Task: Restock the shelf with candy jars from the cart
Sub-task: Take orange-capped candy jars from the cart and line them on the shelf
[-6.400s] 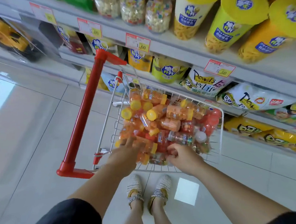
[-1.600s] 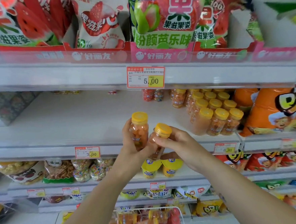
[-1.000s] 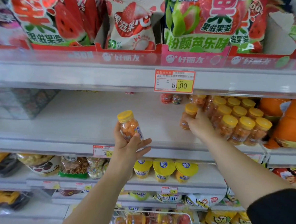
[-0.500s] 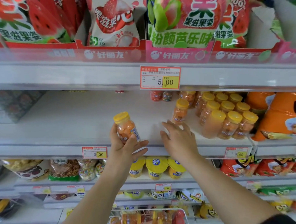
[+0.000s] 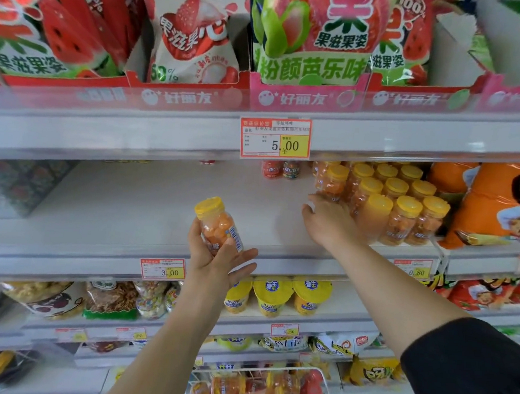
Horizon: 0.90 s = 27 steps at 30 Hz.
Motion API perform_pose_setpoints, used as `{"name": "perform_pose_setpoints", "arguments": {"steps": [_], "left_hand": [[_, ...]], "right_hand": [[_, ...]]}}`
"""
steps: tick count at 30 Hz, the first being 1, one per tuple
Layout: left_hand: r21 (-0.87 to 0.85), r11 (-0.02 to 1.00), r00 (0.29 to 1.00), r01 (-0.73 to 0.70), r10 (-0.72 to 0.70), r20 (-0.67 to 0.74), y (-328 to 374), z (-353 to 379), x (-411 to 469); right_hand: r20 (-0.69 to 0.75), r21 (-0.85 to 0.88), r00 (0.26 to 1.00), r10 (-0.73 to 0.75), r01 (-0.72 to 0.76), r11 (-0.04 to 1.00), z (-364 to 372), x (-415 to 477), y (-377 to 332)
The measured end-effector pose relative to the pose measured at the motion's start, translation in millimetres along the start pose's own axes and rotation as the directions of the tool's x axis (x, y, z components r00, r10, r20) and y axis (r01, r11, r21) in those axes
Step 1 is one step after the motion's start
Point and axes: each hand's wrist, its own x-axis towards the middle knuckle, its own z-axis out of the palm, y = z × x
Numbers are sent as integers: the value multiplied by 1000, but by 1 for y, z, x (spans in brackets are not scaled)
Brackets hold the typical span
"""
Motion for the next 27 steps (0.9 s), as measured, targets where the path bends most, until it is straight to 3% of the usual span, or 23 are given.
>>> {"name": "perform_pose_setpoints", "arguments": {"steps": [6,11,16,22,27], "left_hand": [[65,998,999,-22,20,31,1,4,0],[288,950,988,-121,86,131,6,18,11],[501,833,963,-236,133,232,0,59,43],[649,729,949,-216,1,315,-28,110,84],[695,686,948,-215,-25,317,-48,128,107]], "right_hand": [[-58,79,997,-41,46,996,3,5,9],[-201,146,953,-227,258,955,-9,-36,22],[-84,62,967,-239,244,968,-23,-83,70],[17,-16,984,-177,177,984,-45,-104,124],[143,35,976,-166,163,986,-48,-112,135]]}}
